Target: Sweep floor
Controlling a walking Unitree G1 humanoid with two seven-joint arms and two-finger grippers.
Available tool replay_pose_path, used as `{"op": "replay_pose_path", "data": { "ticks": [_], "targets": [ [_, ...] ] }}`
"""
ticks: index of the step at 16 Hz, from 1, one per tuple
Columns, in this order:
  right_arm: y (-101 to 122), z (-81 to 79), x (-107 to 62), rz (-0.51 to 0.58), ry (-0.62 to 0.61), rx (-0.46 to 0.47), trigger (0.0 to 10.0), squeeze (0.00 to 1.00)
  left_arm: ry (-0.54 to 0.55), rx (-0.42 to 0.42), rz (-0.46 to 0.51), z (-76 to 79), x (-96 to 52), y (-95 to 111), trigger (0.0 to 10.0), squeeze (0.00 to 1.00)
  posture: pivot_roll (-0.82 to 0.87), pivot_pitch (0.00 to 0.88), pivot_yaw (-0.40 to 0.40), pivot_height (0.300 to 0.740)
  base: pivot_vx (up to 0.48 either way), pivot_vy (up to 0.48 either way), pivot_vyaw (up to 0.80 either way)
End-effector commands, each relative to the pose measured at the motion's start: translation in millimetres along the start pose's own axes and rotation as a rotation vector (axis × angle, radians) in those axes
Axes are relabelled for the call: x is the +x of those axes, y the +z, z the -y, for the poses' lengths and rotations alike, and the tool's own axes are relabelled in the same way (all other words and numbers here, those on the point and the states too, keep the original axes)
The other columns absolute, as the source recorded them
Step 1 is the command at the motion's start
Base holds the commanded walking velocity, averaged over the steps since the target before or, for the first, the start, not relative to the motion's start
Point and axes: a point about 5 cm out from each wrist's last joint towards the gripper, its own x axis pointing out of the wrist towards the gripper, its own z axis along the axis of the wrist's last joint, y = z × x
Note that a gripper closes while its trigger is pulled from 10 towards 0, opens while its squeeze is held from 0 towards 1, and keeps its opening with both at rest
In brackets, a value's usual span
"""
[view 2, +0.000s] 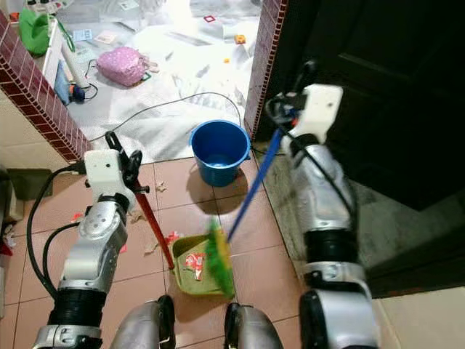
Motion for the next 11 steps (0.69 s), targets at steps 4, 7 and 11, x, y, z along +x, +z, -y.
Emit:
{"op": "replay_pose_path", "data": {
  "ticks": [4, 7, 11],
  "targets": [
    [14.4, 13.3, 0.6, 0.089, -0.057, -0.123, 10.0, 0.0, 0.032, -0.005, 0.054, -11.3, 0.9, 11.4, 10.0, 0.0, -0.04, 0.127, -0.043, 0.74, 0.0, 0.0, 0.0],
    [-9.2, 19.1, -11.0, 0.039, -0.103, -0.172, 10.0, 0.0, 0.042, -0.083, 0.153, -21.9, -5.3, 26.5, 10.0, 0.0, -0.04, 0.096, -0.039, 0.74, 0.0, 0.0, 0.0],
    [-42.0, 26.3, -26.5, -0.038, -0.137, -0.276, 10.0, 0.0, 0.081, -0.082, 0.277, -36.9, -5.8, 59.5, 10.0, 0.0, -0.02, 0.102, -0.029, 0.74, 0.0, 0.0, 0.0]
  ]
}}
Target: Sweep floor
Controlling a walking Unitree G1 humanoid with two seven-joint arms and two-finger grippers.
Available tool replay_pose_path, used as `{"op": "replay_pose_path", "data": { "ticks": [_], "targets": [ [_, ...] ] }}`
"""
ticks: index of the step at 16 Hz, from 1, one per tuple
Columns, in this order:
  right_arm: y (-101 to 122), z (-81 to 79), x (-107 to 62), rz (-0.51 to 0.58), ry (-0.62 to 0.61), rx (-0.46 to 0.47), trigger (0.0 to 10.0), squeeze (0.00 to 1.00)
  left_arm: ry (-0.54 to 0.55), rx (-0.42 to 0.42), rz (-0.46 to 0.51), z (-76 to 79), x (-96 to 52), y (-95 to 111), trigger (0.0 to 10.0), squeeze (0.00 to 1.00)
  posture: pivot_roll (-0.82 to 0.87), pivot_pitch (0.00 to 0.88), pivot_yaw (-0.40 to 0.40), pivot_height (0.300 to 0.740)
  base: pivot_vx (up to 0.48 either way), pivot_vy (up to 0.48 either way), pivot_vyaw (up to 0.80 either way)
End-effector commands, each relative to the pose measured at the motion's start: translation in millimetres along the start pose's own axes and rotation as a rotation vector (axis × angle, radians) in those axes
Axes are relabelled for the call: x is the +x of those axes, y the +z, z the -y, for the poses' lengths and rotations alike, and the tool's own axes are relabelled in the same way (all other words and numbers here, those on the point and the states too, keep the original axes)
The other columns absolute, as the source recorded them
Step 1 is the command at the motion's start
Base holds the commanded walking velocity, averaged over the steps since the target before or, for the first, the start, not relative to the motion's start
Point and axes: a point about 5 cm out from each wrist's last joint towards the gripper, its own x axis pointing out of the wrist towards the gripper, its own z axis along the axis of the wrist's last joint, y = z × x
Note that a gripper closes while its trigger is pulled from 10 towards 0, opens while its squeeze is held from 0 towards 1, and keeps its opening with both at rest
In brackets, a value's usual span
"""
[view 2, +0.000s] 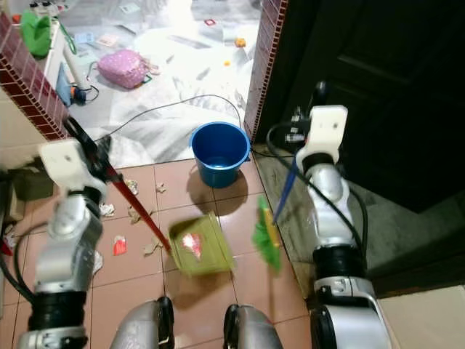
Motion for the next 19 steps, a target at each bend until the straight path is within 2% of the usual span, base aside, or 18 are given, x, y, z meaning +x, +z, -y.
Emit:
{"op": "replay_pose_path", "data": {
  "ticks": [1, 7, 10, 11, 14, 19],
  "targets": [
    [-17.0, 4.5, -6.7, -0.062, -0.014, -0.047, 10.0, 0.0, 0.006, -0.007, 0.14, -2.6, 3.9, 35.5, 10.0, 0.0, -0.02, 0.098, -0.027, 0.74, 0.0, 0.0, 0.0],
    [-31.6, 3.3, -10.1, -0.095, -0.015, -0.088, 10.0, 0.0, 0.122, 0.022, 0.254, -21.2, 4.8, 72.8, 10.0, 0.0, -0.02, 0.098, -0.033, 0.74, 0.0, 0.0, 0.0],
    [-34.5, -0.7, -10.7, -0.098, 0.007, -0.078, 10.0, 0.0, 0.111, -0.034, 0.363, -17.6, 12.8, 109.3, 10.0, 0.0, -0.02, 0.098, -0.033, 0.74, 0.0, 0.0, 0.0],
    [-34.8, -3.4, -10.4, -0.097, 0.022, -0.079, 10.0, 0.0, 0.092, -0.068, 0.433, -15.4, 19.6, 135.0, 10.0, 0.0, -0.02, 0.098, -0.037, 0.74, 0.0, 0.0, 0.0],
    [-35.0, -5.1, -10.6, -0.095, 0.029, -0.077, 10.0, 0.0, 0.107, -0.078, 0.512, -21.1, 27.8, 162.3, 10.0, 0.0, -0.02, 0.099, -0.033, 0.74, 0.0, 0.0, 0.0],
    [-36.0, -6.4, -11.9, -0.092, 0.037, -0.076, 10.0, 0.0, 0.076, -0.098, 0.526, -13.1, 37.4, 163.9, 10.0, 0.0, -0.02, 0.1, -0.031, 0.74, 0.37, 0.0, 0.0]
  ]
}}
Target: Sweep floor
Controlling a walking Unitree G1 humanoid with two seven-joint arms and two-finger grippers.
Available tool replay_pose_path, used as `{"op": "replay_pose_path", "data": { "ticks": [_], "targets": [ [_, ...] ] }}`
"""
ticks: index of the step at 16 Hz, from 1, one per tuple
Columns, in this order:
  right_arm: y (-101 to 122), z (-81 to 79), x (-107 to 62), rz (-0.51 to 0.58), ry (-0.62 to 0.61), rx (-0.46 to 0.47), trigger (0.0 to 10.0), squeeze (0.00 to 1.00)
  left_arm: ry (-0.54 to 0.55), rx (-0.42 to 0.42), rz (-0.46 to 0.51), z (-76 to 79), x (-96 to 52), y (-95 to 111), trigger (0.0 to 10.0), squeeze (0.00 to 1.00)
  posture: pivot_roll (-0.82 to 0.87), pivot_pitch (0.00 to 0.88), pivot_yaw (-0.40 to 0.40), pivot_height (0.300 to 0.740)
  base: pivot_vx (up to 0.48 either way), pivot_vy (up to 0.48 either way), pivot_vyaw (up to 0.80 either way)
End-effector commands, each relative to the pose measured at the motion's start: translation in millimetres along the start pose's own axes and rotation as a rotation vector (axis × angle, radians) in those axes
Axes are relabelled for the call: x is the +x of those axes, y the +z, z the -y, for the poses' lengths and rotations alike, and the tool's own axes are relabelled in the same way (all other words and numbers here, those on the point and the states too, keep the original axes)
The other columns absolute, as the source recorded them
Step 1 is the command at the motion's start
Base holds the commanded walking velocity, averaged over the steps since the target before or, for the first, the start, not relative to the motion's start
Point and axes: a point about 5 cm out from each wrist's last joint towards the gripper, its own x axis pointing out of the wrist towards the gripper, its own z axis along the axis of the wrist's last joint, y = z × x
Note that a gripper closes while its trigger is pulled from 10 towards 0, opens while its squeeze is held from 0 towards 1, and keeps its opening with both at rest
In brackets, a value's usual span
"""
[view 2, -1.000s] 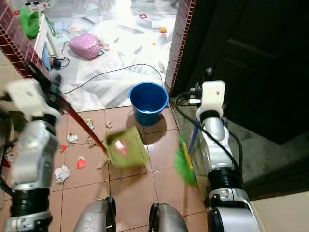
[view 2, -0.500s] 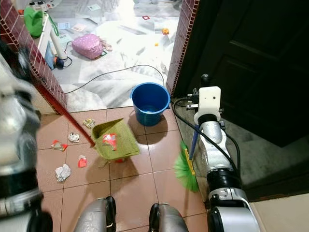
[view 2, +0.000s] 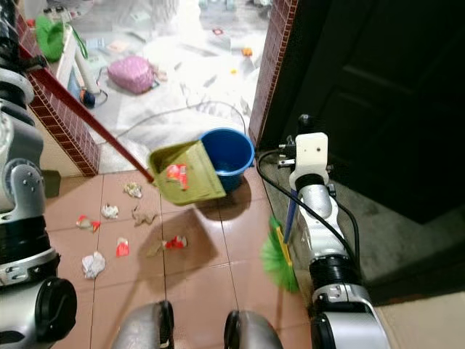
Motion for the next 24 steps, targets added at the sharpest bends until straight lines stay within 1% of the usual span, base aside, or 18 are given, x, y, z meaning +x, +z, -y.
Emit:
{"op": "replay_pose_path", "data": {
  "ticks": [1, 4, 7, 10, 15, 19, 22, 24],
  "targets": [
    [-1.5, -0.2, -0.5, -0.006, 0.009, -0.007, 10.0, 0.0, -0.027, -0.034, 0.096, 8.7, 6.1, 18.2, 10.0, 0.0, -0.02, 0.104, -0.031, 0.74, 0.431, 0.0, 0.0],
    [-0.8, -2.6, -1.1, -0.002, 0.015, 0.0, 10.0, 0.0, -0.06, -0.038, 0.105, 18.2, 8.1, 16.1, 10.0, 0.0, -0.02, 0.105, -0.028, 0.74, 0.45, 0.0, 0.0],
    [-1.0, -3.0, -1.4, -0.001, 0.015, 0.001, 10.0, 0.0, -0.068, -0.044, 0.102, 21.4, 8.7, 13.6, 10.0, 0.0, -0.02, 0.107, -0.026, 0.74, 0.48, 0.0, 0.0],
    [-0.3, -4.8, -1.5, 0.003, 0.017, 0.0, 10.0, 0.0, -0.07, -0.054, 0.103, 22.3, 8.6, 12.0, 10.0, 0.0, -0.03, 0.105, -0.027, 0.74, 0.48, 0.0, 0.0],
    [-0.7, -6.6, -1.7, 0.0, 0.023, 0.001, 10.0, 0.0, -0.066, -0.043, 0.127, 20.5, 12.3, 16.4, 10.0, 0.0, -0.02, 0.102, -0.028, 0.74, 0.48, 0.0, 0.0],
    [-2.9, -6.1, -3.5, -0.006, 0.026, 0.002, 10.0, 0.0, -0.05, -0.018, 0.154, 16.2, 15.9, 20.7, 10.0, 0.0, -0.03, 0.102, -0.027, 0.74, 0.478, 0.0, 0.0],
    [-3.3, -5.8, -4.0, -0.008, 0.028, 0.0, 10.0, 0.0, -0.039, 0.029, 0.178, 12.8, 17.9, 23.3, 10.0, 0.0, -0.03, 0.103, -0.031, 0.74, 0.384, 0.0, 0.0],
    [-3.0, -6.3, -3.9, -0.007, 0.033, 0.0, 10.0, 0.0, -0.05, 0.077, 0.213, 13.0, 17.5, 25.1, 10.0, 0.0, -0.03, 0.103, -0.033, 0.74, 0.0, 0.0, 0.0]
  ]
}}
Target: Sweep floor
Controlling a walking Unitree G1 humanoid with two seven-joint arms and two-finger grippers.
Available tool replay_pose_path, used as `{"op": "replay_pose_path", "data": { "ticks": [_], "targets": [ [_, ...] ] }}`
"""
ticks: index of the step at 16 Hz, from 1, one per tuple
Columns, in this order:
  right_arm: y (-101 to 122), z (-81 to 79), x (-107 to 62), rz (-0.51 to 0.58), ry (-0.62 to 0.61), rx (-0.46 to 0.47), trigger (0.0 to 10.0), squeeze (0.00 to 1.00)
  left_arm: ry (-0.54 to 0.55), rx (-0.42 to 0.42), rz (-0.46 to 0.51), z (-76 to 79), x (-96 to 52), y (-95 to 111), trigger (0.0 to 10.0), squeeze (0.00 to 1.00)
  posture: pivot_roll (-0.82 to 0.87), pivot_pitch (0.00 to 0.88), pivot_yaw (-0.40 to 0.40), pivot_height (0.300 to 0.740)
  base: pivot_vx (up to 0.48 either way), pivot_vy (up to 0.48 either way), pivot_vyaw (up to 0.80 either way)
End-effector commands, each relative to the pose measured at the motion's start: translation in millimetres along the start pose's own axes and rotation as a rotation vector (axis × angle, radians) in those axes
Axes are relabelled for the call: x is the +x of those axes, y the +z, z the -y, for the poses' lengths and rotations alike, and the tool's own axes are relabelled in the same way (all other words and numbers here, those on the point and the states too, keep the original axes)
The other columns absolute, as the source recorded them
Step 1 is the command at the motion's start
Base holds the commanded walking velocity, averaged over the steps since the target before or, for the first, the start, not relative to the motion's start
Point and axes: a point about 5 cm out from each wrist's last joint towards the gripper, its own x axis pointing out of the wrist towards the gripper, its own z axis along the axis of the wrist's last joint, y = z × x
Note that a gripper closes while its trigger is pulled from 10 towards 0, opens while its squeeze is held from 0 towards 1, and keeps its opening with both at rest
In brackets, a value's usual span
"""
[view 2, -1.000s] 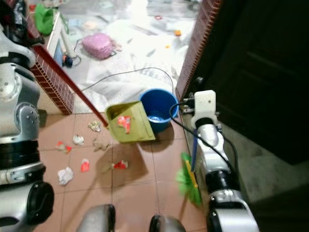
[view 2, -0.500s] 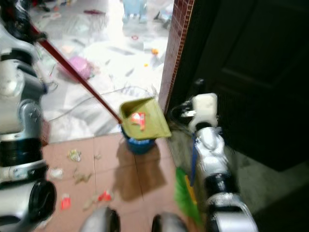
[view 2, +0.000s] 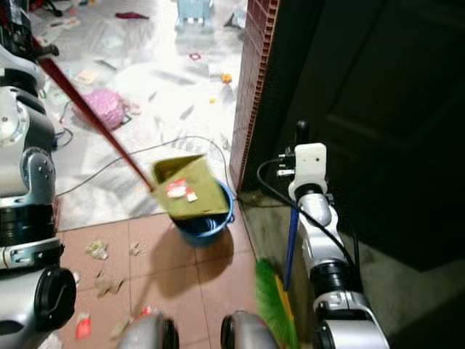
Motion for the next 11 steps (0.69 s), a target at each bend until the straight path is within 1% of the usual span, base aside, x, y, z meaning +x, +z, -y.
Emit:
{"op": "replay_pose_path", "data": {
  "ticks": [1, 2, 4, 5, 6, 8, 11],
  "targets": [
    [9.8, -0.7, 2.9, 0.041, 0.007, -0.021, 10.0, 0.0, -0.019, 0.079, 0.125, -1.5, 3.9, 20.2, 10.0, 0.0, -0.03, 0.103, -0.034, 0.74, 0.0, 0.0, 0.0],
    [9.8, -0.5, 2.8, 0.04, 0.01, -0.021, 10.0, 0.0, -0.048, 0.124, 0.15, 3.0, 2.1, 21.7, 10.0, 0.0, -0.03, 0.106, -0.037, 0.74, 0.0, 0.0, 0.0],
    [9.5, -0.6, 2.8, 0.038, 0.012, -0.021, 10.0, 0.0, -0.064, 0.169, 0.171, 5.9, -1.3, 19.7, 10.0, 0.0, -0.03, 0.103, -0.038, 0.74, 0.0, 0.0, 0.0],
    [9.8, -0.8, 3.0, 0.038, 0.012, -0.021, 10.0, 0.0, -0.106, 0.194, 0.186, 14.0, -6.6, 16.5, 10.0, 0.0, -0.03, 0.103, -0.041, 0.74, 0.0, 0.0, 0.0],
    [9.8, -1.6, 3.1, 0.037, 0.012, -0.02, 10.0, 0.0, -0.134, 0.189, 0.182, 22.1, -12.1, 11.0, 10.0, 0.0, -0.03, 0.106, -0.042, 0.74, 0.0, 0.0, 0.0],
    [7.2, -3.6, 0.9, 0.03, 0.013, -0.017, 10.0, 0.0, -0.168, 0.173, 0.163, 33.0, -21.5, 0.8, 10.0, 0.0, -0.03, 0.107, -0.047, 0.74, 0.0, 0.0, 0.0],
    [8.4, -4.2, 1.8, 0.031, 0.012, -0.015, 10.0, 0.0, -0.175, 0.165, 0.167, 39.3, -24.8, -3.3, 10.0, 0.0, -0.04, 0.121, -0.039, 0.74, 0.0, 0.0, 0.0]
  ]
}}
